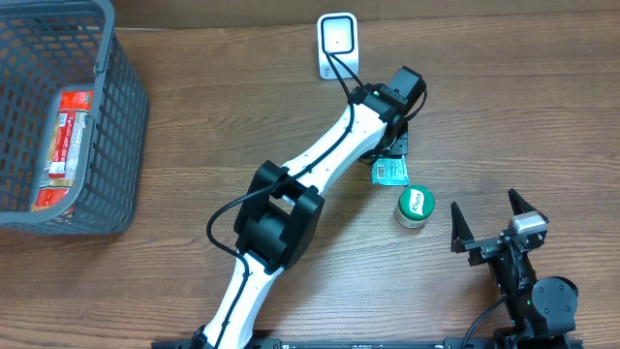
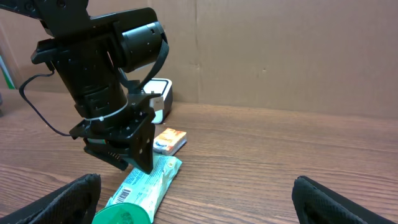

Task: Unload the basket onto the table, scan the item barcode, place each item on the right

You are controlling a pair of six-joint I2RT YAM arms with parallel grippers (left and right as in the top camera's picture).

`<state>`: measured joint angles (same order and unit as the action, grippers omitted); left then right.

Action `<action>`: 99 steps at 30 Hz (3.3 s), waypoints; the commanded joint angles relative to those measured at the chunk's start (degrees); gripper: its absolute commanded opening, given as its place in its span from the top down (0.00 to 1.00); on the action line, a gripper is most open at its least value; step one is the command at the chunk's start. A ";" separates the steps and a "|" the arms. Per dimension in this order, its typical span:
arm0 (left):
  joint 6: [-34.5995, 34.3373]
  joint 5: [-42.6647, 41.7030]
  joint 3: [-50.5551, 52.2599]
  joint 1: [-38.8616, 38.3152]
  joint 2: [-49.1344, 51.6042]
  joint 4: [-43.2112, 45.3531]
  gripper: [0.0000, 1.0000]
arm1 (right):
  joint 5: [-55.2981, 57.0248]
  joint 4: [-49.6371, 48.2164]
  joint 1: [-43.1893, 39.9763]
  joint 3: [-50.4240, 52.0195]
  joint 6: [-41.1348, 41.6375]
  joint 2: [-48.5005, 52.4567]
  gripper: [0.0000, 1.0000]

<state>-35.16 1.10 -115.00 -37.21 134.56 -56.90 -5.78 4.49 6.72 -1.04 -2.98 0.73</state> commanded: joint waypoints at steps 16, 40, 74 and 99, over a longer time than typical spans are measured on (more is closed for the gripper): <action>0.55 -3.63 0.55 0.61 8.09 0.66 0.82 | -0.31 -0.24 -0.37 0.59 -0.09 -0.57 0.00; 8.33 -4.11 -0.55 -1.03 6.56 -28.20 0.96 | -0.31 -0.24 -0.37 0.59 -0.11 -0.57 0.00; 3.98 -14.10 -1.81 0.31 5.40 -28.61 0.94 | -0.31 -0.24 -0.37 0.59 -0.09 -0.57 0.00; 12.87 -17.64 -7.78 9.11 -2.25 -15.67 0.38 | -0.31 -0.24 -0.37 0.59 -0.11 -0.57 0.00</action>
<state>-23.44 -15.90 -121.01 -29.06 133.84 -76.29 -5.78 4.51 6.72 -1.04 -2.98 0.73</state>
